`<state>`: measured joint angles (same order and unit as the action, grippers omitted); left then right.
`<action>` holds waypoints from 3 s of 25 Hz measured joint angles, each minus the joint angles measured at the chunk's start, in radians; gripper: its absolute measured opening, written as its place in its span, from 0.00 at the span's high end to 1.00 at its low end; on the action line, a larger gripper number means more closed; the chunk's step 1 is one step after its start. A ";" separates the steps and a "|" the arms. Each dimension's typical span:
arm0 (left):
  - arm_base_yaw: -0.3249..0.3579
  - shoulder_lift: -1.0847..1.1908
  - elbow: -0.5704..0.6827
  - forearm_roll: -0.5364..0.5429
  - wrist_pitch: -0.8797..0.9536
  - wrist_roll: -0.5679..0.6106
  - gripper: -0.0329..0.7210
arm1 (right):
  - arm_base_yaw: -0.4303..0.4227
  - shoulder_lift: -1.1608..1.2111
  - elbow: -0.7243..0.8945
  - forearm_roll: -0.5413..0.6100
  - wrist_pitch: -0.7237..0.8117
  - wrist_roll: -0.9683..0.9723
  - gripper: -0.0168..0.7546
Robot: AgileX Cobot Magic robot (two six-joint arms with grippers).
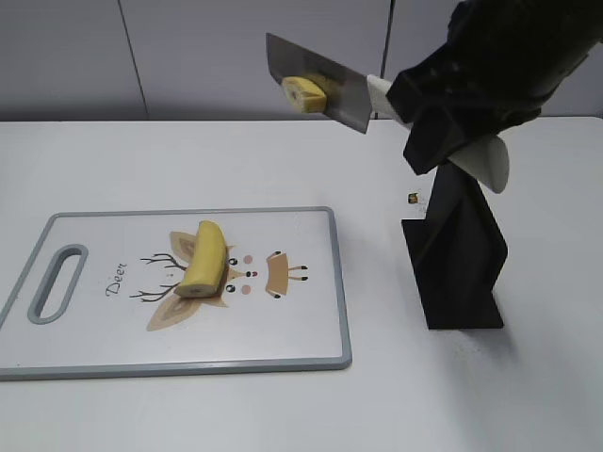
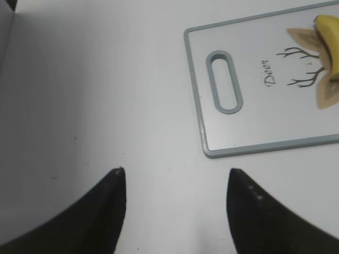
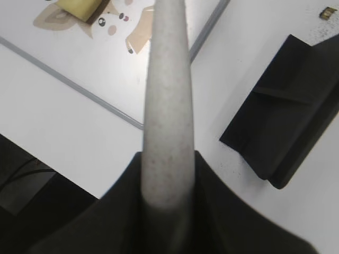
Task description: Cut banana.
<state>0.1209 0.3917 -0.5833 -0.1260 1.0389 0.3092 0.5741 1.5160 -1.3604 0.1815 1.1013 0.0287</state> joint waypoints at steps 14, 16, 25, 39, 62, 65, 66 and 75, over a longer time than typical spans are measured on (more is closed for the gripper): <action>0.000 -0.351 0.081 -0.021 -0.011 -0.021 0.18 | -0.223 -0.137 0.129 0.006 -0.005 0.099 0.77; 0.000 -0.352 0.090 -0.022 0.035 -0.021 0.18 | -0.254 -0.151 0.152 0.006 -0.018 0.116 0.77; 0.001 -0.357 0.100 -0.021 0.057 -0.028 0.18 | -0.281 -0.160 0.303 0.021 -0.148 0.227 0.77; 0.001 -0.357 0.100 -0.021 0.057 -0.028 0.18 | -0.281 -0.160 0.401 0.013 -0.203 0.236 0.77; 0.001 -0.357 0.100 -0.021 0.057 -0.028 0.20 | -0.281 -0.007 0.416 0.037 -0.262 0.207 0.77; 0.001 -0.357 0.100 -0.021 0.057 -0.028 0.20 | -0.281 0.017 0.416 0.066 -0.267 0.180 0.77; 0.001 -0.357 0.100 -0.021 0.057 -0.028 0.20 | -0.281 0.022 0.416 0.080 -0.268 0.172 0.77; 0.001 -0.357 0.100 -0.021 0.057 -0.029 0.21 | -0.281 0.026 0.416 0.085 -0.268 0.157 0.76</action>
<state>0.1217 0.0343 -0.4831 -0.1475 1.0962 0.2801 0.2933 1.5421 -0.9448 0.2670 0.8335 0.1860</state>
